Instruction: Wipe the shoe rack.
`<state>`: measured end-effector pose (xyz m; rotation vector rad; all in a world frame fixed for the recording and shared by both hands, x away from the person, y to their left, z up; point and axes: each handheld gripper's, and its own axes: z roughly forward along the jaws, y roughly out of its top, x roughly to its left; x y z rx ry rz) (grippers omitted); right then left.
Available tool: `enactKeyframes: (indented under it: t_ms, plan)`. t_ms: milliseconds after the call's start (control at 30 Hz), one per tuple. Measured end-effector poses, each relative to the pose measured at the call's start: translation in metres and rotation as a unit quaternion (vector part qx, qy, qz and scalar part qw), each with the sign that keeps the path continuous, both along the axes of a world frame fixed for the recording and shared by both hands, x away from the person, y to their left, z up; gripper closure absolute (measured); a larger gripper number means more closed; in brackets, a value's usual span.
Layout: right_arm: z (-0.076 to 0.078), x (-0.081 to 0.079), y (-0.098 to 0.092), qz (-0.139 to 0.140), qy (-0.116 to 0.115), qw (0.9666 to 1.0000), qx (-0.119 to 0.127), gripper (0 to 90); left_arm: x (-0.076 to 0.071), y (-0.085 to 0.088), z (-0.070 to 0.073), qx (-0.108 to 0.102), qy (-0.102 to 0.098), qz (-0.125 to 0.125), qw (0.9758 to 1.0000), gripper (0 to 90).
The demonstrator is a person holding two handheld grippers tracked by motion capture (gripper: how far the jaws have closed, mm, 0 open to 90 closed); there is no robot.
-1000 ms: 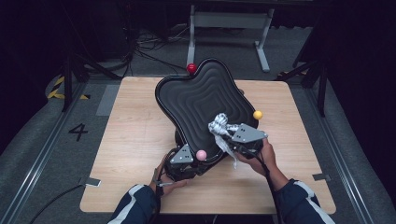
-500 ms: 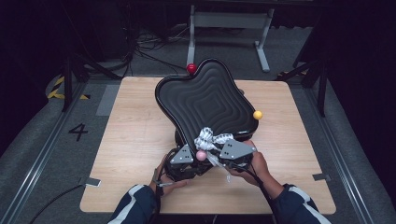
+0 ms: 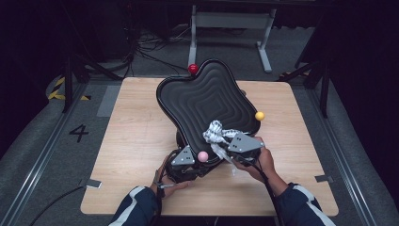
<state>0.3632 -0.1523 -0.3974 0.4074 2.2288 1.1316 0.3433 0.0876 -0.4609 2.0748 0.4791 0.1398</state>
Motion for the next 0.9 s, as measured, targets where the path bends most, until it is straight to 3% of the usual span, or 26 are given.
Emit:
enactKeyframes:
  t_ms: [300,333,567,767,900]
  plan:
    - [0.002,0.016,-0.020,-0.048,-0.018,0.9986,0.005,81.0,-0.001,-0.001,0.000,0.003,0.002,-0.002,1.0000,73.5]
    - [0.002,0.021,-0.028,-0.073,-0.022,0.9970,0.002,81.1,-0.001,0.000,0.000,0.002,0.001,-0.001,1.0000,73.5]
    - [-0.002,0.042,-0.064,-0.144,0.007,0.9895,0.011,81.1,-0.001,-0.001,0.000,-0.001,0.002,-0.002,1.0000,73.5]
    - [0.000,0.045,-0.077,-0.154,0.021,0.9877,0.016,81.2,-0.001,0.001,0.000,0.001,0.002,0.003,1.0000,73.5]
    - [0.000,0.043,-0.076,-0.156,0.017,0.9876,0.010,81.3,-0.001,0.004,0.000,0.005,0.001,0.001,1.0000,72.9]
